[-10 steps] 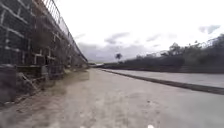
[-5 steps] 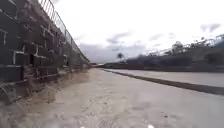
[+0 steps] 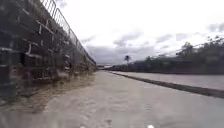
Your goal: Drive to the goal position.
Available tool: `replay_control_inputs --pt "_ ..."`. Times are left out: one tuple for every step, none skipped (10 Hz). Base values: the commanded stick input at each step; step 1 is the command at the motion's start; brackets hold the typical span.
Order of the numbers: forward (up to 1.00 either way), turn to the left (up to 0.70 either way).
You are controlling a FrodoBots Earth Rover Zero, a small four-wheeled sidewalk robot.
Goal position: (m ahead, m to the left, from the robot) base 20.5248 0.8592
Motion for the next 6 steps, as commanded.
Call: replay_control_inputs --pt "1.00 0.00" --pt "1.00 0.00" --pt "1.00 0.00" --pt "1.00 0.00" --pt "1.00 0.00" --pt "1.00 0.00"
